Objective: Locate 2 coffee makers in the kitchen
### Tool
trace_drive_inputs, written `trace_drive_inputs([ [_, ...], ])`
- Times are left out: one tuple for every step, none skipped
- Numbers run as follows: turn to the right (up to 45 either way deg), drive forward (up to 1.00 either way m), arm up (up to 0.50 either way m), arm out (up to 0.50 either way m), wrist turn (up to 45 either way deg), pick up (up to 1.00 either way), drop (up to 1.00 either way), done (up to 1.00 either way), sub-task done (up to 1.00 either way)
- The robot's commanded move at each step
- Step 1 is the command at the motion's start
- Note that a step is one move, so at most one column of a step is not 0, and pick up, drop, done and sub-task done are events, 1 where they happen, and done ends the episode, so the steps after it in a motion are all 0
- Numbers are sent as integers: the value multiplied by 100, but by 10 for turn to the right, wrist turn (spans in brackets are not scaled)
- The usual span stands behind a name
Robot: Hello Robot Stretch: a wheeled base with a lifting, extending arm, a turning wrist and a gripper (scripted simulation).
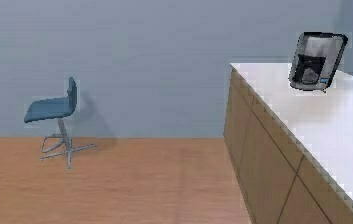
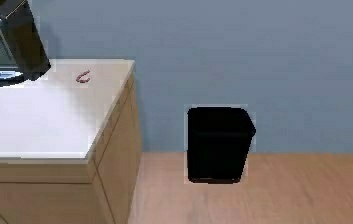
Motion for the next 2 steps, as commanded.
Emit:
trace_drive_inputs([
  [0,70,0,0,0,0,0,0,0],
  [450,0,0,0,0,0,0,0,0],
])
